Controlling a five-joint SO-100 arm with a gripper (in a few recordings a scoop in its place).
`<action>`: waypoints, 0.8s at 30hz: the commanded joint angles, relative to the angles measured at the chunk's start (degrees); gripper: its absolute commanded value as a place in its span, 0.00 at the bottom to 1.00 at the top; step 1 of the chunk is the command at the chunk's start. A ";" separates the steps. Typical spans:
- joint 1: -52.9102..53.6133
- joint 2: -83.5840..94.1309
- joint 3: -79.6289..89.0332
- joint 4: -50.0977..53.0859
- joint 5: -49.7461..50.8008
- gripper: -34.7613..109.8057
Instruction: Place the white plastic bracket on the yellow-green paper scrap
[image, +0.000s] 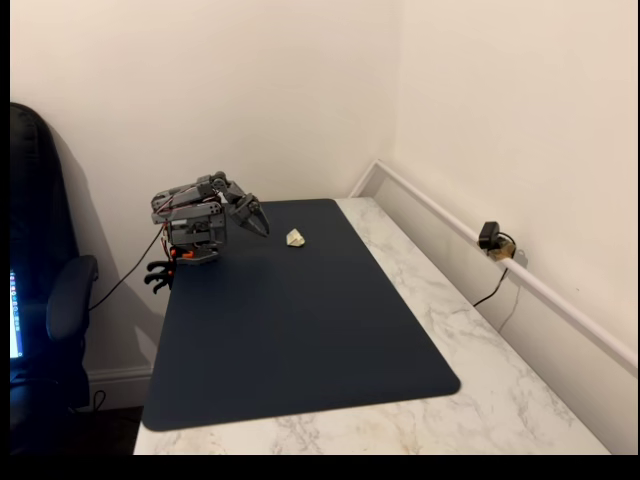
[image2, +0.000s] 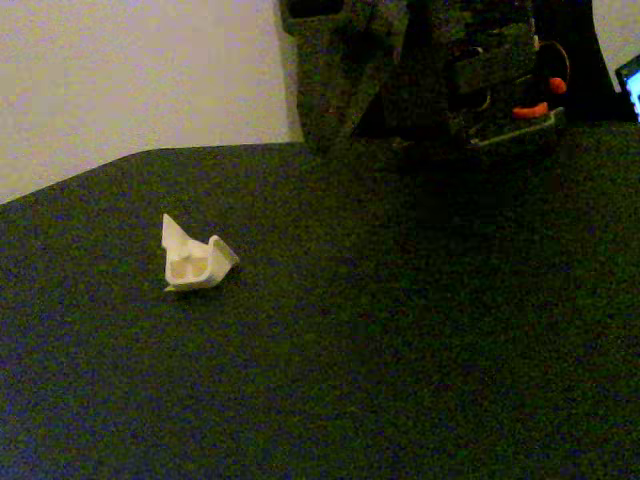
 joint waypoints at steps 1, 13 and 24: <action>0.26 1.85 0.18 0.18 -1.05 0.24; 0.26 1.85 0.18 0.18 -1.05 0.24; 0.26 1.85 0.18 0.18 -1.05 0.24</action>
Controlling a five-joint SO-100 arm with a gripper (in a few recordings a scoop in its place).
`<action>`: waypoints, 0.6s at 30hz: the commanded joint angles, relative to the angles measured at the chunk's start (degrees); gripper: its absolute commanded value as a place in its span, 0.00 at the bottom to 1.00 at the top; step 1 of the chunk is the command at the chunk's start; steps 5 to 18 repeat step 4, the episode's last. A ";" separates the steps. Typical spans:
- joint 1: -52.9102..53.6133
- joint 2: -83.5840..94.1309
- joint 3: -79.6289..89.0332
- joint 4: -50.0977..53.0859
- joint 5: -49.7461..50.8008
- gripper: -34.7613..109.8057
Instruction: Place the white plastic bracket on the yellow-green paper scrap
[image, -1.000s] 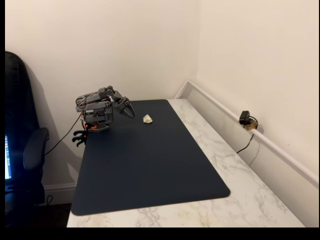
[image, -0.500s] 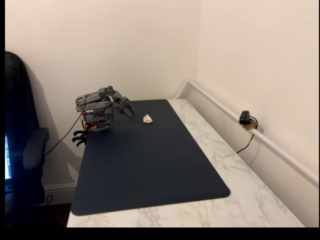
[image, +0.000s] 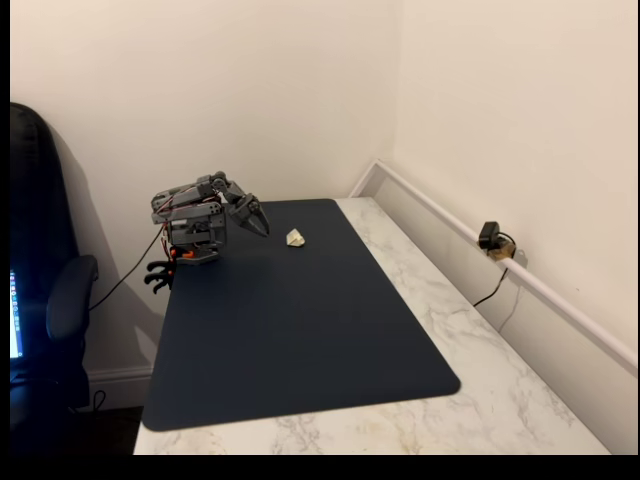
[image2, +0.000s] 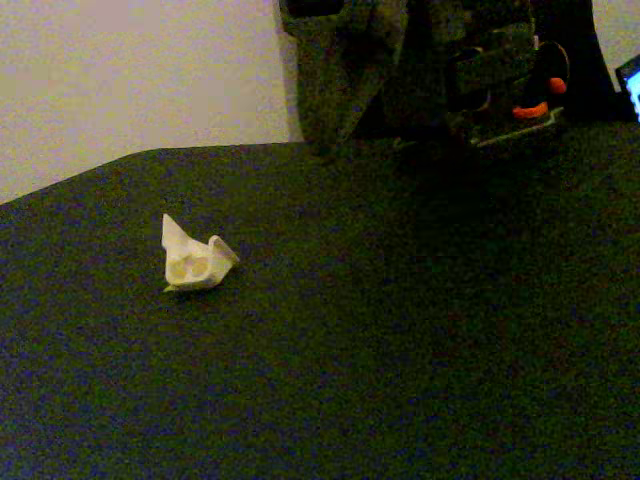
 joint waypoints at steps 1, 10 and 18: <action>0.26 1.85 0.18 0.18 -1.05 0.24; 0.26 1.85 0.18 0.18 -1.05 0.24; 0.26 1.85 0.18 0.18 -1.05 0.24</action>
